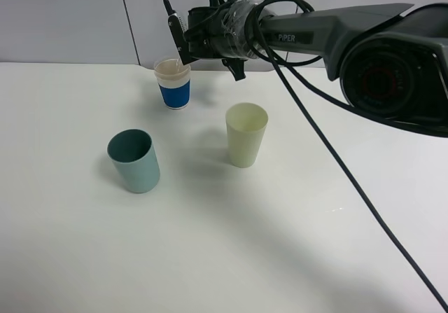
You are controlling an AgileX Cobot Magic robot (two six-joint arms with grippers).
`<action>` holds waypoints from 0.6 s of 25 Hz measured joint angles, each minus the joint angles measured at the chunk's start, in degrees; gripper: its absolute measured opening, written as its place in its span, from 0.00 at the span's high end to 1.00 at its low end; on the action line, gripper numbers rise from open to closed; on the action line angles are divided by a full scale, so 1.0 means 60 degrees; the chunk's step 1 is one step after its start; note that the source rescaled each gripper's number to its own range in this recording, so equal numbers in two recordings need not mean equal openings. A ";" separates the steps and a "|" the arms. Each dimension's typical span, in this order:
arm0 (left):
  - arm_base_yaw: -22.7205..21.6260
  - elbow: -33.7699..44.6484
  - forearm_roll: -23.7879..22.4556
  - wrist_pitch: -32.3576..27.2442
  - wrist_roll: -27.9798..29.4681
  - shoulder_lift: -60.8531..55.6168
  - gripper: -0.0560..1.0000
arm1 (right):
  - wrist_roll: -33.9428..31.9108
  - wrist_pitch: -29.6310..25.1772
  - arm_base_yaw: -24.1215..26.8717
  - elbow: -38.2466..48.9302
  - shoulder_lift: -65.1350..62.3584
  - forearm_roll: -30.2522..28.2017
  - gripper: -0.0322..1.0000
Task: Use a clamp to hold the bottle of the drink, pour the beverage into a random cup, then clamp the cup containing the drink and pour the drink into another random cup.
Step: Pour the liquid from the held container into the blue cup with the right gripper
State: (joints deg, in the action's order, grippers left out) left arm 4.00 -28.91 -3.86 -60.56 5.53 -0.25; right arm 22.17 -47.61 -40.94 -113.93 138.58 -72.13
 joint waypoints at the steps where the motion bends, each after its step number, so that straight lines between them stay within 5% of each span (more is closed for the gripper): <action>1: 0.0000 0.0000 0.0000 0.0000 0.0000 0.0000 0.16 | 0.0000 0.0000 0.0000 0.0000 0.0000 -0.0034 0.97; 15: 0.0000 0.0000 0.0000 0.0000 0.0000 0.0000 0.16 | 0.0000 0.0001 0.0000 0.0000 0.0000 -0.0712 0.97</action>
State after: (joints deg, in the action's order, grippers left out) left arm 4.00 -28.91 -3.86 -60.56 5.53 -0.25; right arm 22.17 -47.60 -40.94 -113.93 138.58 -76.40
